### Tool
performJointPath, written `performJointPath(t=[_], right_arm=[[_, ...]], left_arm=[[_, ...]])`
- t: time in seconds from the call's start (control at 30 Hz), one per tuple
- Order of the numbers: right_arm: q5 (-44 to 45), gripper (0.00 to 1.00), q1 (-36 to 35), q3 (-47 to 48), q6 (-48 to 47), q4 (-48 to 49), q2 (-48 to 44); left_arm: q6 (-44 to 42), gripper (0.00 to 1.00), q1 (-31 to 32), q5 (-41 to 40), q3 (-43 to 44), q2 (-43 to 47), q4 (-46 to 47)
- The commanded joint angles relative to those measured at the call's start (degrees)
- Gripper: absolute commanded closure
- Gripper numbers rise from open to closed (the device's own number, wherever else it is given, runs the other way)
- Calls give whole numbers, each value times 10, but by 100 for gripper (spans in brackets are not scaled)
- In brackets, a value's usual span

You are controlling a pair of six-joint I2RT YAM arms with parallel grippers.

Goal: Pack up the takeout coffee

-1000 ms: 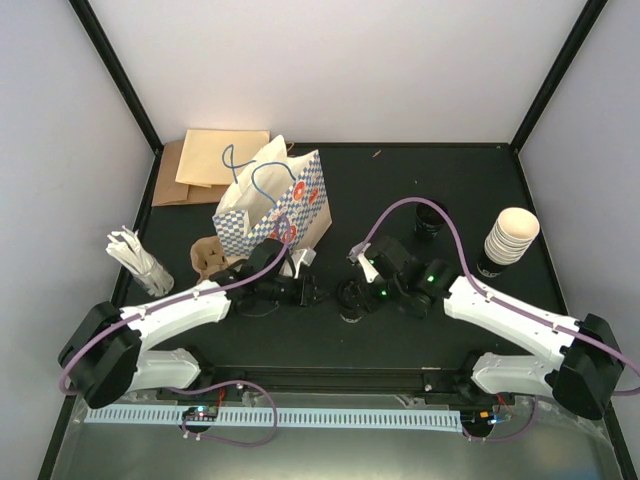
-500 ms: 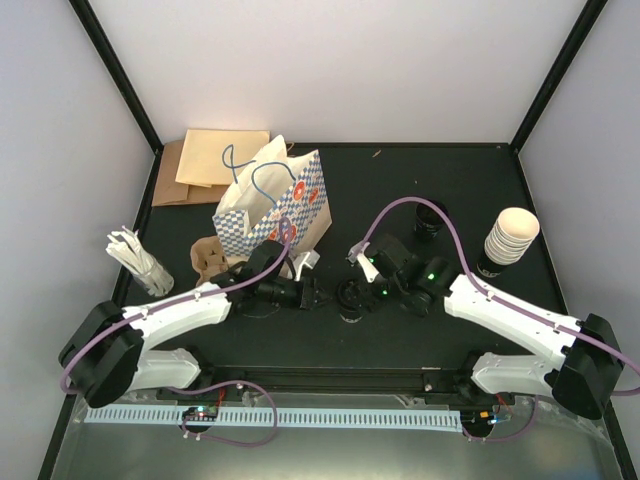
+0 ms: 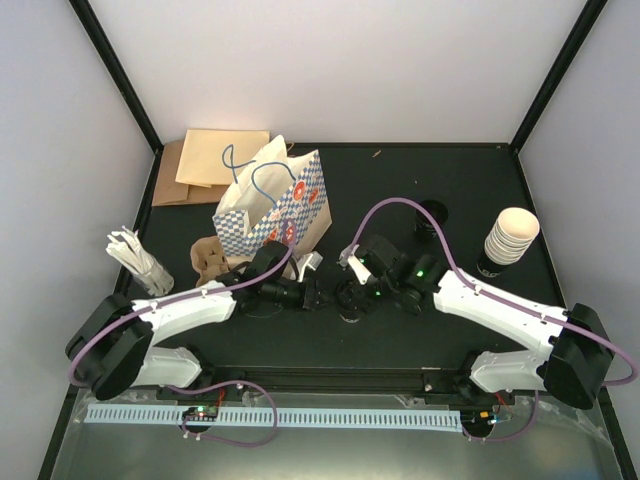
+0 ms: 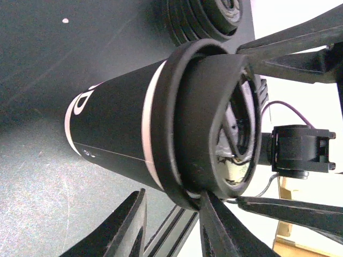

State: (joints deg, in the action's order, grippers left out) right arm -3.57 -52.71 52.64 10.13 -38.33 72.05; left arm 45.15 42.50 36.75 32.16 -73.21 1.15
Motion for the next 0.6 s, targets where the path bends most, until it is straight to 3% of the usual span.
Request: performJointPath(t=[0.0,0.57], right_arm=[[4,21,-6,13,-13,0,5],[7,20,-8,10,-19,-11,8]], left_arm=[[6,70,6,16,-1,-18,24],[6,72,6,16,3,-36,29]])
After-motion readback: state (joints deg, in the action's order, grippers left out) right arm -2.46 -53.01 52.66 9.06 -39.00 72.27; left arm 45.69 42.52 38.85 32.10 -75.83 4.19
